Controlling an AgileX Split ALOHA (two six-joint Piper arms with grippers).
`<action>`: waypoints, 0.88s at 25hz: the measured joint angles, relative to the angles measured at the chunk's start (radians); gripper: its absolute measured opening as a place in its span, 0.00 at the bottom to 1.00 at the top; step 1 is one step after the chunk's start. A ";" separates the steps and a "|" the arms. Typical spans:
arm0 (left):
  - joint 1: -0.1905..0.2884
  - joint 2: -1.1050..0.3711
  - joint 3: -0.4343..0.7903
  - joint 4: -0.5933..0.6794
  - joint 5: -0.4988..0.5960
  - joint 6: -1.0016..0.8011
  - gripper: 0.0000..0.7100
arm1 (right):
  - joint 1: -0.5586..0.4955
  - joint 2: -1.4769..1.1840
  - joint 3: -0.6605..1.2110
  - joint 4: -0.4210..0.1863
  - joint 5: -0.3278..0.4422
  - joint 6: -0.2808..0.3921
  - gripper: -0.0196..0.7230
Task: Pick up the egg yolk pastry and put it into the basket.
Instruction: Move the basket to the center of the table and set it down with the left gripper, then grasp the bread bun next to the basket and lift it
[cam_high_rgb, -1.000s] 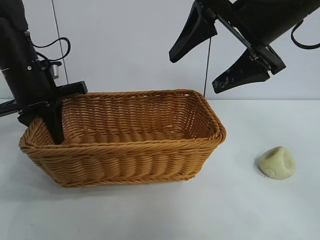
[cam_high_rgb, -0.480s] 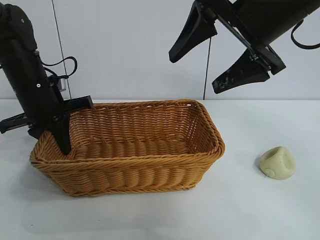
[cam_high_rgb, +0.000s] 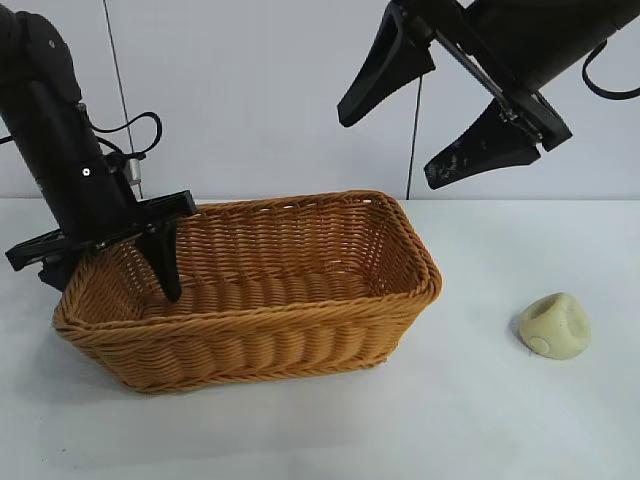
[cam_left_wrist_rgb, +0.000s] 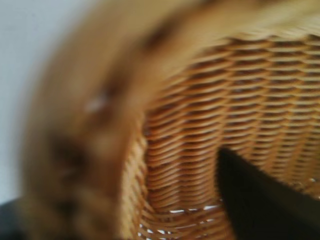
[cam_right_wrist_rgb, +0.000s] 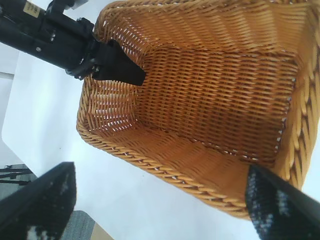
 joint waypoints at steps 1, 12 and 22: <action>0.000 -0.008 -0.002 0.005 0.001 0.000 0.94 | 0.000 0.000 0.000 0.000 0.000 0.001 0.88; 0.000 -0.161 -0.152 0.063 0.160 0.000 0.98 | 0.000 0.000 0.000 0.000 0.002 0.001 0.88; 0.011 -0.207 -0.239 0.294 0.191 -0.061 0.98 | 0.000 0.000 0.000 0.000 0.002 0.003 0.88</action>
